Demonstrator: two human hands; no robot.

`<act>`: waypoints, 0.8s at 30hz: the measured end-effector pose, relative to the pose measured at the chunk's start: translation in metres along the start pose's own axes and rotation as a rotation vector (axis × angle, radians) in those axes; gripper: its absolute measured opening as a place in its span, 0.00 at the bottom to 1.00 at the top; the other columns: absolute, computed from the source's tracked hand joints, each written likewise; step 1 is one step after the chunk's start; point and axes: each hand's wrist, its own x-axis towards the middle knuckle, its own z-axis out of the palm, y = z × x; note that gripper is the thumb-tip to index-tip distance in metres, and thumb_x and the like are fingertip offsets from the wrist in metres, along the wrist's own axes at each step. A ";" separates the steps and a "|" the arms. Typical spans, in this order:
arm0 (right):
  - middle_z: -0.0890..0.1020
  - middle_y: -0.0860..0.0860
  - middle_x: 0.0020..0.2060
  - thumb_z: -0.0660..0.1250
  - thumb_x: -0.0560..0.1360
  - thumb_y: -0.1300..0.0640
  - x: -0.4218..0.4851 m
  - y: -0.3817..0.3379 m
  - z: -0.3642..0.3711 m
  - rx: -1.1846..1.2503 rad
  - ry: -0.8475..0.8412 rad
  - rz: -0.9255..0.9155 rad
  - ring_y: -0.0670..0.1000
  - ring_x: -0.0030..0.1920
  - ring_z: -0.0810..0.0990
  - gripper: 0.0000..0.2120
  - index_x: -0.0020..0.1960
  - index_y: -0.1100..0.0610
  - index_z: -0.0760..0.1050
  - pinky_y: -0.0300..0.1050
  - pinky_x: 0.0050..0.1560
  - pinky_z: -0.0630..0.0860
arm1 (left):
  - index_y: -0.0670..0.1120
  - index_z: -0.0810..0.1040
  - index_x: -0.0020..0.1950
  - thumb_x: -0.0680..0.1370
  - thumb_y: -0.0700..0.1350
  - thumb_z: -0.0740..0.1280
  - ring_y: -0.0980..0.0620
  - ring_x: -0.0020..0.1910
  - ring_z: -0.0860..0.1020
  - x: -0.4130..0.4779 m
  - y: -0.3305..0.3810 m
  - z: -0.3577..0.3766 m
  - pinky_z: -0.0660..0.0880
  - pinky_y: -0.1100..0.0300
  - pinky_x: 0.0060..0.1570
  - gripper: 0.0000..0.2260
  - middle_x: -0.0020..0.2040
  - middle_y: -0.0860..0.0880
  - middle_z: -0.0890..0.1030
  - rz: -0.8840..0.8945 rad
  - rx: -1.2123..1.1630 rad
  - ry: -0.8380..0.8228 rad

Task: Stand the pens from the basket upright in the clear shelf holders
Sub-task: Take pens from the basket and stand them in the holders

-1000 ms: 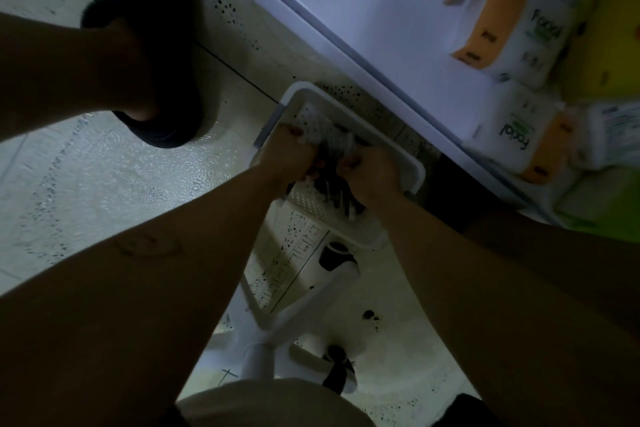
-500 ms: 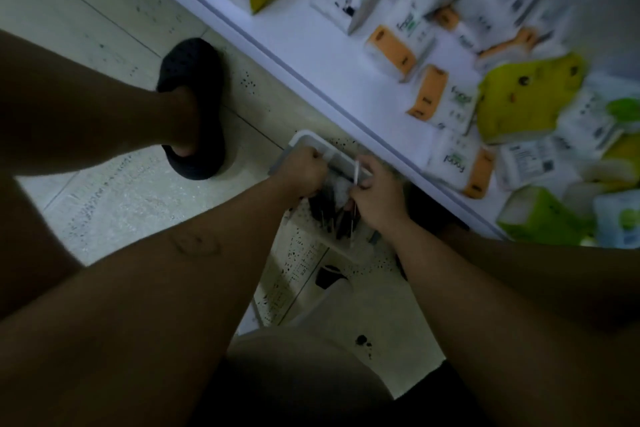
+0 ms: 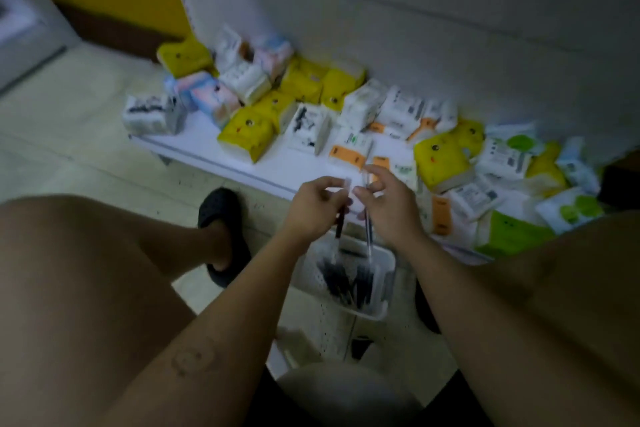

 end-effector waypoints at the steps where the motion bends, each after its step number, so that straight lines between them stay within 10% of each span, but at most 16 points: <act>1: 0.78 0.52 0.46 0.66 0.79 0.57 -0.002 -0.008 -0.005 0.008 0.005 -0.020 0.53 0.36 0.82 0.21 0.70 0.54 0.69 0.40 0.37 0.78 | 0.42 0.78 0.53 0.79 0.41 0.66 0.47 0.39 0.82 -0.004 0.009 -0.002 0.80 0.53 0.42 0.04 0.40 0.42 0.83 0.014 -0.022 -0.007; 5: 0.76 0.44 0.40 0.67 0.77 0.60 -0.006 -0.044 -0.034 0.086 0.044 -0.081 0.47 0.36 0.81 0.20 0.68 0.54 0.72 0.29 0.35 0.72 | 0.43 0.76 0.59 0.78 0.36 0.66 0.43 0.41 0.83 -0.016 0.058 -0.006 0.81 0.48 0.44 0.10 0.43 0.40 0.82 0.130 0.008 -0.010; 16: 0.79 0.43 0.42 0.75 0.71 0.60 -0.034 -0.145 -0.141 0.153 0.263 -0.387 0.46 0.37 0.83 0.20 0.59 0.43 0.77 0.46 0.44 0.80 | 0.57 0.80 0.52 0.76 0.38 0.69 0.43 0.44 0.83 -0.060 0.212 0.008 0.81 0.44 0.48 0.13 0.43 0.41 0.83 0.590 0.219 -0.046; 24: 0.78 0.45 0.36 0.72 0.73 0.56 -0.072 -0.197 -0.222 0.064 0.457 -0.541 0.40 0.38 0.77 0.19 0.62 0.43 0.76 0.30 0.37 0.70 | 0.52 0.81 0.54 0.76 0.37 0.70 0.50 0.42 0.83 -0.110 0.303 0.044 0.82 0.49 0.45 0.12 0.47 0.45 0.81 0.869 0.297 -0.027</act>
